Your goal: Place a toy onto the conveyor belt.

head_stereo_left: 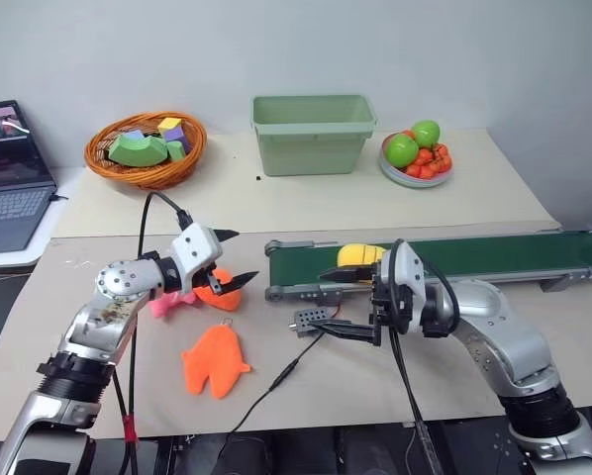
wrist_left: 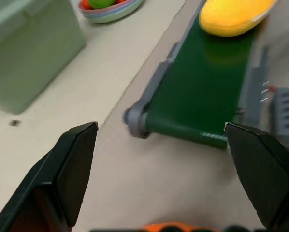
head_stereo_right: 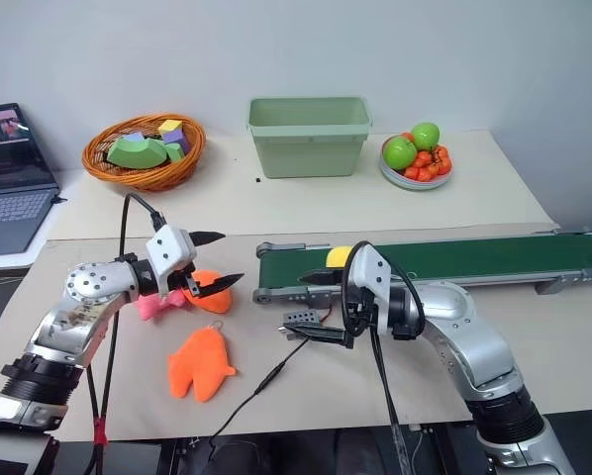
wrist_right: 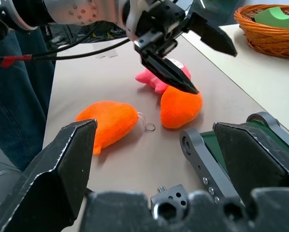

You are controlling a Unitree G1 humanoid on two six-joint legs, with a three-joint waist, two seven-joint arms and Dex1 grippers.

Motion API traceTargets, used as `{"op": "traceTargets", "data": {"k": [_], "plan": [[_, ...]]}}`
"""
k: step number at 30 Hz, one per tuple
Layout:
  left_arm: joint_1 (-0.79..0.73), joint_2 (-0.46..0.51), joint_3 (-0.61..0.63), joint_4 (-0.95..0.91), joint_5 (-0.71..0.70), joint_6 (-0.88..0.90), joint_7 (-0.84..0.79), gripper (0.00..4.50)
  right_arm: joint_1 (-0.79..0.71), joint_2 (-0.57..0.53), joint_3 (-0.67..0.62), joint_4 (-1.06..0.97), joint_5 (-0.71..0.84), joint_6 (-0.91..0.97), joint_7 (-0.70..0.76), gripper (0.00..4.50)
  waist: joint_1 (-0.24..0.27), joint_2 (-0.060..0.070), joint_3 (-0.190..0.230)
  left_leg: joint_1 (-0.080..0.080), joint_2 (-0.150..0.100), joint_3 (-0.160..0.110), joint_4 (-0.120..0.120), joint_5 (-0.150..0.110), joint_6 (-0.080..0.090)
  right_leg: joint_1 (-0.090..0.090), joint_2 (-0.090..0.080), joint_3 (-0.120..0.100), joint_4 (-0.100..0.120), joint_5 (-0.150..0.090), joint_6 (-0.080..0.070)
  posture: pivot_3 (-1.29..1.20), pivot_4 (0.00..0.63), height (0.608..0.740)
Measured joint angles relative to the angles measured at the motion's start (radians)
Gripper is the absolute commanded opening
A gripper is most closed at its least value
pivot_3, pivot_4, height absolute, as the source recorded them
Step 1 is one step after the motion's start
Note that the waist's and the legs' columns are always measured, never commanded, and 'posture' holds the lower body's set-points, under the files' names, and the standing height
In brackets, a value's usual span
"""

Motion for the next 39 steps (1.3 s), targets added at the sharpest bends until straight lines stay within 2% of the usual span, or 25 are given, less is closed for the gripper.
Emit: {"op": "traceTargets", "data": {"k": [6,20,39], "plan": [[0.019,-0.001,0.045,-0.077,-0.189,0.178,-0.131,4.45,0.000,-0.001,-0.001,0.010,0.000,0.000,0.000,4.50,0.000,0.000,0.000,0.000,0.000,0.000,0.000,0.000,0.000,0.000,0.000,0.000,-0.002,0.000,0.000,0.00,0.150,0.728],[0.019,-0.005,0.046,-0.038,-0.141,0.161,-0.189,4.45,0.000,-0.016,-0.008,0.013,0.000,0.000,0.000,4.50,0.001,0.000,0.000,0.000,0.000,0.000,0.000,0.000,0.000,0.000,0.000,0.001,-0.003,0.000,0.000,0.00,0.150,0.728],[0.019,-0.037,0.050,-0.027,-0.104,0.159,-0.177,4.45,-0.016,-0.039,-0.017,0.071,-0.036,-0.013,-0.004,4.50,0.001,0.000,0.000,0.000,0.000,0.000,0.000,0.000,0.000,0.000,0.000,0.001,-0.003,0.000,0.000,0.00,0.150,0.728]]}}
